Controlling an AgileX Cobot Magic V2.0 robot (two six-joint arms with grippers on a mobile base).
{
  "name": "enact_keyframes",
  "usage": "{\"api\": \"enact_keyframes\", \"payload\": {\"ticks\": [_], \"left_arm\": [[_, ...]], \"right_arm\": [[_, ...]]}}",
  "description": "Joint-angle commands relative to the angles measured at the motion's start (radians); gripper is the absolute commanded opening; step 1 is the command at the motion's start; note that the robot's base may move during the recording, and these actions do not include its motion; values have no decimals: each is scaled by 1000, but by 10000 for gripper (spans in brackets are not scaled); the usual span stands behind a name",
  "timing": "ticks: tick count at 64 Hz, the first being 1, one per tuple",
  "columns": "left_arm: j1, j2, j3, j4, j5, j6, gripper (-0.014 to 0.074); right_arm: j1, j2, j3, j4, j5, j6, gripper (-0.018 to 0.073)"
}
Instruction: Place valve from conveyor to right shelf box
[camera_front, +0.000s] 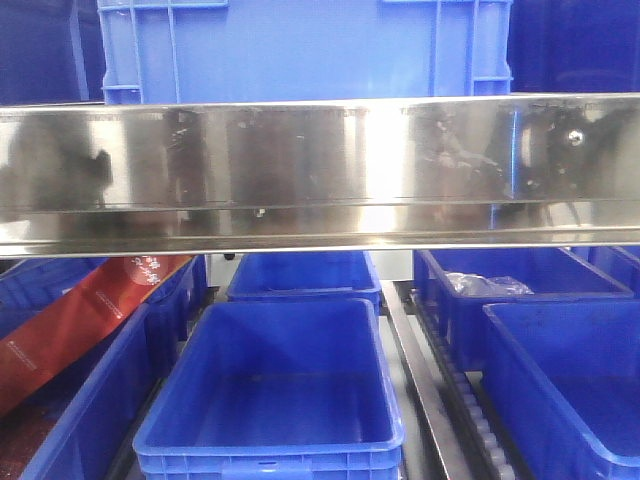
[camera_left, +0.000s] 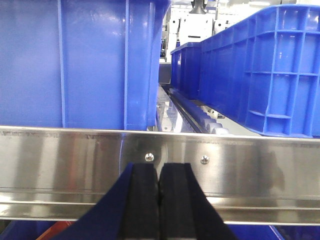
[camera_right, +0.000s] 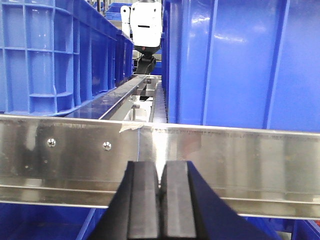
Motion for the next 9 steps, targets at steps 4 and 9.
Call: {"api": "enact_keyframes", "payload": {"ticks": [4, 9], "left_arm": [[2, -6, -1, 3, -24, -1, -111], [2, -6, -1, 3, -24, -1, -111]], "right_arm": [[-4, -3, 0, -5, -20, -1, -168], [-4, -3, 0, -5, -20, -1, -168]]}}
